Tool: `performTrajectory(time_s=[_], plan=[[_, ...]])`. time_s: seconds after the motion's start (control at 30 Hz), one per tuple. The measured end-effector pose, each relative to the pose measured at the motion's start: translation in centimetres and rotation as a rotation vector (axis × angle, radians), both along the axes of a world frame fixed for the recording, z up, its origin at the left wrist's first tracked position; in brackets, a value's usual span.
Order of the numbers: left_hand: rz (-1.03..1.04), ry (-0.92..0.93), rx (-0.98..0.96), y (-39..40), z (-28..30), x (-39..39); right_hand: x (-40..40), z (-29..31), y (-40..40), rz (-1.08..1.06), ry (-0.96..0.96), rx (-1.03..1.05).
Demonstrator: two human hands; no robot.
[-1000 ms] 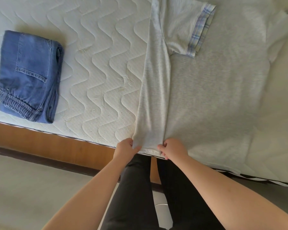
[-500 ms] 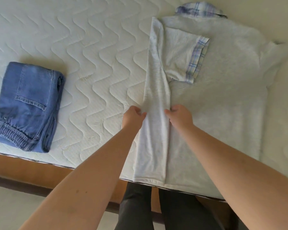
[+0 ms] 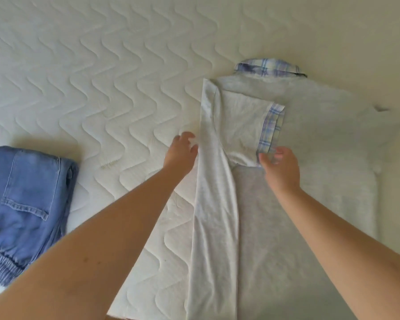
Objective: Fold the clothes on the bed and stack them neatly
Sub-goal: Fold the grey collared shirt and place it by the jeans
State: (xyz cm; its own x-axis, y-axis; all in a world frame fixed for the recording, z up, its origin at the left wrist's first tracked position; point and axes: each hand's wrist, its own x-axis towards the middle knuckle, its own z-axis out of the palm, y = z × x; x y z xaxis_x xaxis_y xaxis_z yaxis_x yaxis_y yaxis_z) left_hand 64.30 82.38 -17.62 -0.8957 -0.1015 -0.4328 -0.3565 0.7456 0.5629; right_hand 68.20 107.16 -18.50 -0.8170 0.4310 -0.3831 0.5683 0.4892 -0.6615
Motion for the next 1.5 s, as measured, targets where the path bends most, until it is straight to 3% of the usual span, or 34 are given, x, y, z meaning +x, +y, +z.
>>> performTrajectory(time_s=[0.17, 0.33, 0.53, 0.7, 0.87, 1.0, 1.17, 1.3, 1.5], plan=[[-0.159, 0.134, -0.096, 1.3, 0.5, -10.7, -5.9, -1.3, 1.0, -0.022, -0.009, -0.138], [-0.286, 0.019, -0.115, 2.2, -0.2, -16.4, -9.2, -2.2, 1.3, -0.121, -0.003, -0.113], [-0.148, 0.056, -0.096, 2.2, -0.7, -19.0, -9.8, -2.4, 3.0, -0.103, 0.015, -0.096], [-0.166, 0.086, -0.196, 3.1, -0.6, -18.5, -8.6, -2.8, 3.8, -0.049, -0.046, -0.095], [-0.225, 0.329, -0.227, 6.5, -0.1, -16.8, -7.8, -1.8, 7.5, -0.078, 0.050, -0.120], [-0.467, 0.417, -0.171, 11.9, 0.3, -14.4, -7.4, -0.6, 12.8, -0.122, 0.113, -0.006], [-0.827, 0.377, -0.097, 20.2, -0.4, -10.8, -6.7, 0.9, 19.6, -0.203, 0.153, 0.152], [-1.032, 0.236, -0.184, 25.9, -1.8, -8.6, -6.0, 1.0, 23.7, -0.249, 0.097, 0.306], [-1.050, 0.125, -0.359, 29.4, -3.8, -7.7, -6.3, 0.2, 26.7, -0.383, -0.139, 0.085]])
